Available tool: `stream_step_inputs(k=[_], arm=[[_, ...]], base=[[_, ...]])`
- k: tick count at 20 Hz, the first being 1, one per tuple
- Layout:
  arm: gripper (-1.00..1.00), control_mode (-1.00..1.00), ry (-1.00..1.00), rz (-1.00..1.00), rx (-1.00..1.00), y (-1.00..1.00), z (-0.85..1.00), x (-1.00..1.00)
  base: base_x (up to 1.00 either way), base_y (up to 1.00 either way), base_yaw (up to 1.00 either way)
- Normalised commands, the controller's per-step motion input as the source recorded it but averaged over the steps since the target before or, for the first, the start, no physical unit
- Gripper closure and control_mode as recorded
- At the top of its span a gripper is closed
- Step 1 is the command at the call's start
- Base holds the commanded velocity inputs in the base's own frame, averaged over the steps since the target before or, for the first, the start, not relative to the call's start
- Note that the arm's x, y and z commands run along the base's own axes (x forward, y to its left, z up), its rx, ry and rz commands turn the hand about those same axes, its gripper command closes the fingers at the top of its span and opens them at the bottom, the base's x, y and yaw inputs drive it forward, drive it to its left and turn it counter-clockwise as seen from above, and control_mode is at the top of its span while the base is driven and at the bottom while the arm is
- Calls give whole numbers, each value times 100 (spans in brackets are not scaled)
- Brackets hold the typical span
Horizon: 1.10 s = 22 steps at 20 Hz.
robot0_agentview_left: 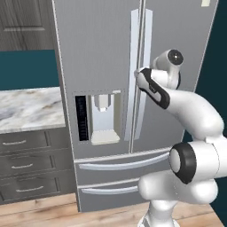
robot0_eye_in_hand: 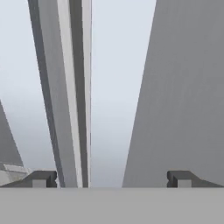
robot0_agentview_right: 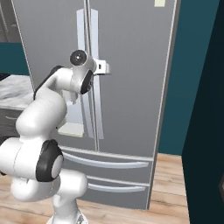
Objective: Take the cupcakes from the fridge and place them on the empty tray on the dining counter.
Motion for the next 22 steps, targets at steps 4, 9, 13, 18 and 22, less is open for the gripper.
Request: stream_step_inputs(k=[4,9,13,18,22], arm=[[-100,-100,0,0,0,-10,0,79],[-100,-100,0,0,0,-7,0,72],[-100,-100,-3,0,0,-3,0,71],[100,-100,-7,0,0,0,-4,57],[100,-100,-2,0,0,0,-1,17]], base=[[0,0,0],[0,0,0],[0,0,0],[0,0,0],[0,0,0]])
